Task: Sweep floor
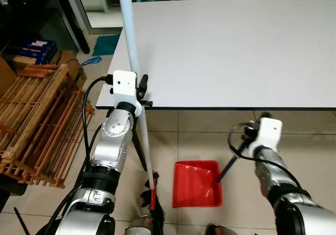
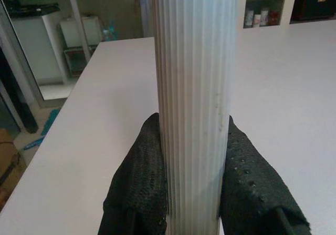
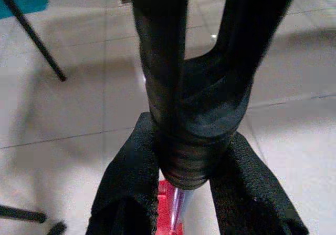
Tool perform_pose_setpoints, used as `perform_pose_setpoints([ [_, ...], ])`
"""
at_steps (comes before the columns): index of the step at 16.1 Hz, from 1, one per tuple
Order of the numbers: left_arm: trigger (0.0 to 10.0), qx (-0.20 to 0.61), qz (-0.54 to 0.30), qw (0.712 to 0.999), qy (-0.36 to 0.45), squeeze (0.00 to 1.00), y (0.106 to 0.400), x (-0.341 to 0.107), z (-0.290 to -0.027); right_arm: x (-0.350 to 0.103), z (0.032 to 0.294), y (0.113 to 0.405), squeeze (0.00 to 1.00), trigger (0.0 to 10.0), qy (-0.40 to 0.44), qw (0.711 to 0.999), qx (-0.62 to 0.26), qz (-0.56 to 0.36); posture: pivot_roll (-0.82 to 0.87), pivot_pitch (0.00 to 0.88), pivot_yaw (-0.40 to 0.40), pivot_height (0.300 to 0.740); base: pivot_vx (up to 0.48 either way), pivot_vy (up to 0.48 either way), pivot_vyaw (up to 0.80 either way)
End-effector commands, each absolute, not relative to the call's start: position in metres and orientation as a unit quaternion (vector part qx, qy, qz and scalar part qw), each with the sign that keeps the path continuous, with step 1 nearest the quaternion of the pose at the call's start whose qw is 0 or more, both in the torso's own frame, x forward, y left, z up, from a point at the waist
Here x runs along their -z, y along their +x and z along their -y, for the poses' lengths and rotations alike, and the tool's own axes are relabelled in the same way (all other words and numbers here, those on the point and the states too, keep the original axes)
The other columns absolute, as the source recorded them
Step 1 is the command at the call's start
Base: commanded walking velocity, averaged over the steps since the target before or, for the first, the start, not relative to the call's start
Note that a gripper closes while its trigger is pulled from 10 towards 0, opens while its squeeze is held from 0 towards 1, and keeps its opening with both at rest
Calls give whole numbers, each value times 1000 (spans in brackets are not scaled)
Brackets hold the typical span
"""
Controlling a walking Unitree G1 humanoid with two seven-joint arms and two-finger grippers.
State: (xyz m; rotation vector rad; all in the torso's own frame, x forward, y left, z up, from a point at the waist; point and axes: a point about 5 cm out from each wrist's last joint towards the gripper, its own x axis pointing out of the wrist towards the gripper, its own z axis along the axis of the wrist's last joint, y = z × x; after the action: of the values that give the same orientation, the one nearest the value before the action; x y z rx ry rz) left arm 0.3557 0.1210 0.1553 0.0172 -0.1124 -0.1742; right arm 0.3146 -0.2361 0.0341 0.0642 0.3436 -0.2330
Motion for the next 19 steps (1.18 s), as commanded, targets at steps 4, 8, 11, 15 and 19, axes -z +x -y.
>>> perform_pose_setpoints([
  [4, 10000, 85, 62, 994, 11, 0, 359, -158, -118, -42, 246, 315, 0, 10000, 32, 980, 136, -139, -44, 50, 85, 740, 0, 0, 0],
  [8, 10000, 81, 56, 995, 12, 0, 356, -150, -122, -50, 237, 321, 0, 10000, 37, 986, 120, -112, -46, 49, 79, 740, 0, 0, 0],
  [11, 10000, 74, 30, 997, 19, 0, 349, -130, -131, -56, 230, 327, 0, 10000, 43, 988, 111, -100, -48, 49, 69, 740, 0, 0, 0],
  [15, 10000, 56, 21, 998, 23, 0, 344, -123, -135, -53, 218, 329, 0, 10000, 48, 989, 91, -110, -34, 49, 50, 740, 0, 0, 0],
  [19, 10000, 54, 22, 998, 20, 0, 341, -121, -134, -50, 212, 327, 0, 10000, 59, 988, 85, -114, -28, 55, 45, 740, 0, 0, 0],
])
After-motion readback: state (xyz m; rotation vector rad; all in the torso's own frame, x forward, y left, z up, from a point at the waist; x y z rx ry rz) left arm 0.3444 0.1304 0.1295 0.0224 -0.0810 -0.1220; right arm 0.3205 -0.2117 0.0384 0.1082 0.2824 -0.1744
